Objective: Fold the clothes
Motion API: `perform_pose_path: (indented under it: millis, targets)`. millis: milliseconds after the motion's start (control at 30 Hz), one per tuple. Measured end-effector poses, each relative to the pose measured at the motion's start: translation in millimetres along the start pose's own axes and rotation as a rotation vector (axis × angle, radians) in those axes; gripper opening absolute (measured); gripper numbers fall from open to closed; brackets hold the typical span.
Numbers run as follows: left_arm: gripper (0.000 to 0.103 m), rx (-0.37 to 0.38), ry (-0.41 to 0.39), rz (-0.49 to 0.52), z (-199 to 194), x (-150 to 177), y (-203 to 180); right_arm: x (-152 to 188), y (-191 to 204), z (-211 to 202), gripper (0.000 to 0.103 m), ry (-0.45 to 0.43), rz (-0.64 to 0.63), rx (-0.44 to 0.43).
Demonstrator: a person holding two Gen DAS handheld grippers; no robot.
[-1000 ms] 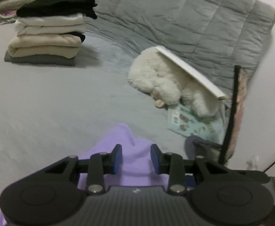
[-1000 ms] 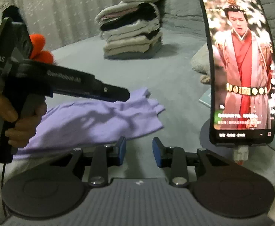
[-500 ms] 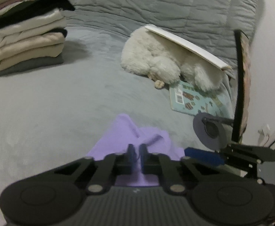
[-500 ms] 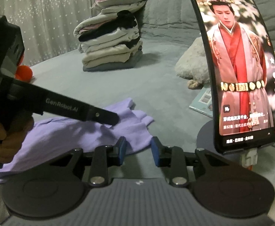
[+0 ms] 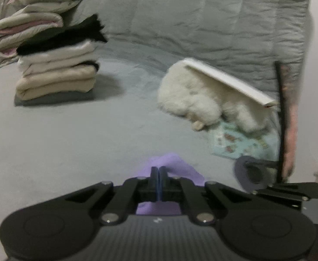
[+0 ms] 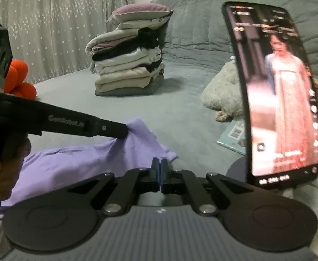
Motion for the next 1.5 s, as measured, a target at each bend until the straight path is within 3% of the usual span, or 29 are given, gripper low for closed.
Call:
perform_pose_path:
  millis: [67,100,167,200,233,300,567,700,833,867,967,1000,1100,1300,1400,1500]
  targets:
    - [0.002,-0.019,0.025,-0.020,6.1,0.1,5.0,-0.3,-0.1,5.5,0.005,0.029,0.008,0.000]
    - [0.003,-0.019,0.026,-0.030,8.0,-0.7,7.3,-0.4,-0.2,7.8,0.014,0.040,0.010,0.001]
    - [0.009,-0.010,0.028,-0.059,11.3,-4.2,11.2,0.0,-0.1,9.0,0.015,0.040,0.004,0.015]
    - [0.012,-0.006,0.031,-0.077,13.4,-6.7,13.1,0.2,-0.1,9.4,0.019,0.038,0.001,0.022]
    - [0.017,-0.003,0.035,-0.088,16.1,-8.4,14.4,-0.3,-0.2,8.5,0.030,0.031,-0.004,0.029]
    - [0.023,0.002,0.043,-0.112,21.5,-11.9,16.9,-2.4,-0.2,7.1,0.038,0.006,-0.008,0.046]
    - [0.024,0.034,0.088,-0.181,45.4,-19.1,26.7,-10.2,-1.2,16.7,0.037,-0.024,0.007,0.108]
    - [0.023,0.060,0.088,-0.195,48.0,-20.7,27.2,-13.7,-1.2,22.6,0.029,-0.034,0.008,0.148]
    - [0.022,0.080,0.095,-0.185,50.0,-19.7,26.3,-12.0,-3.6,34.5,0.023,0.022,0.020,0.170]
    - [0.021,0.085,0.096,-0.181,50.1,-19.1,25.5,-11.3,-4.4,37.8,0.023,0.046,0.024,0.168]
    - [0.003,0.098,0.101,-0.174,49.6,-15.5,24.7,-8.6,-3.2,39.9,0.025,0.075,0.012,0.162]
    - [0.001,0.100,0.095,-0.171,49.1,-14.3,24.2,-7.9,-1.9,39.8,0.024,0.076,0.003,0.155]
    - [0.000,0.099,0.056,-0.163,45.4,-12.1,22.7,-6.1,3.2,38.2,0.001,0.066,-0.033,0.136]
    - [0.000,0.105,-0.055,-0.152,31.6,-18.6,18.9,-8.5,6.2,27.7,0.000,-0.014,-0.085,0.207]
    - [0.000,0.080,-0.059,-0.142,34.8,-18.5,19.4,-9.5,5.5,25.1,0.000,-0.040,-0.112,0.244]
    - [0.000,0.044,-0.028,-0.144,45.8,-14.1,23.0,-6.9,2.6,30.5,0.000,-0.013,-0.118,0.257]
Point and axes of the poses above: each gripper's, at about its wrist camera, not at the fingertips, and z roughly the way its jaws point, y to its left, x to its underside, the point moved 3 cm from there along z, roughly the way its jaws point, and after that the axes turned 3 degrees about -z, right-handed, at the moved point
